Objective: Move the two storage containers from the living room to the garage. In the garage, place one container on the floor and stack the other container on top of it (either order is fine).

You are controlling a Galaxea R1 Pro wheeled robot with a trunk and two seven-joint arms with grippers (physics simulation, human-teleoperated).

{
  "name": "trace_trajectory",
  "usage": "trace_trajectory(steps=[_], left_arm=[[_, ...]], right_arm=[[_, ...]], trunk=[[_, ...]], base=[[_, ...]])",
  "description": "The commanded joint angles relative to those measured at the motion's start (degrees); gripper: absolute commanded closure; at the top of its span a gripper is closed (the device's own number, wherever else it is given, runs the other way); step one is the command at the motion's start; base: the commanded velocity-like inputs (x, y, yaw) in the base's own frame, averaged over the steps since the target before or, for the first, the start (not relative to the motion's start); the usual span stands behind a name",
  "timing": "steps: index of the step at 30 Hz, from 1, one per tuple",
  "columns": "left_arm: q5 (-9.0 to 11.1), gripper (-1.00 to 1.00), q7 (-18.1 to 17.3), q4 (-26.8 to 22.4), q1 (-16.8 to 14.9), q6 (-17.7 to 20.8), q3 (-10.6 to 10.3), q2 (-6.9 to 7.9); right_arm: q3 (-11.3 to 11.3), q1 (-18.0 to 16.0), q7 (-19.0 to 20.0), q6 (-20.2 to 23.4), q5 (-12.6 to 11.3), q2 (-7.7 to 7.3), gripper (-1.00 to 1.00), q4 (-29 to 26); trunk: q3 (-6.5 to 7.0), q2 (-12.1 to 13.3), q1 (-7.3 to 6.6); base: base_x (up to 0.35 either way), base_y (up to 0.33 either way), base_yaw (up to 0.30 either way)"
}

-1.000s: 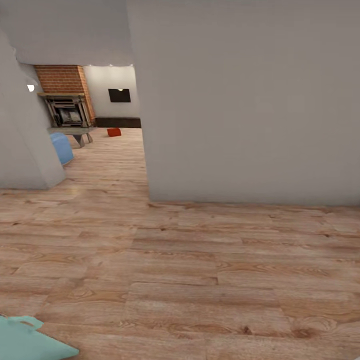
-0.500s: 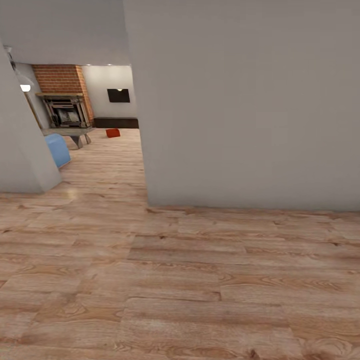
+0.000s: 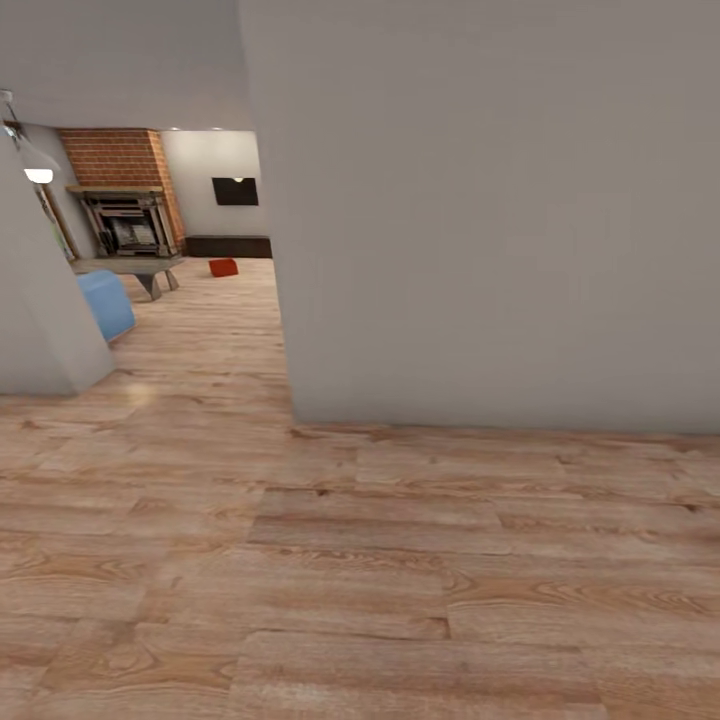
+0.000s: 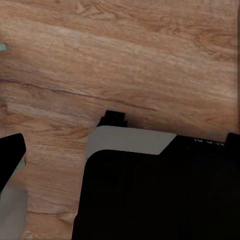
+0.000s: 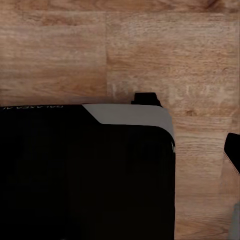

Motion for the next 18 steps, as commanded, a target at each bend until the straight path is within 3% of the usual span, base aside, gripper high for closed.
trace_trajectory(steps=[1, 18], left_arm=[[0.42, -1.00, 0.18, -0.01, -0.04, 0.13, -0.20, -0.01], [0.41, -1.00, 0.14, -0.01, -0.04, 0.13, -0.20, -0.01]], right_arm=[[0.47, -0.07, -0.05, -0.23, -0.50, 0.05, -1.00, 0.17], [0.52, -0.07, -0.05, -0.23, -0.50, 0.13, -1.00, 0.17]], trunk=[[-0.06, -0.04, 0.04], [-0.06, -0.04, 0.04]], base=[[0.323, 0.000, 0.000], [0.323, 0.000, 0.005]])
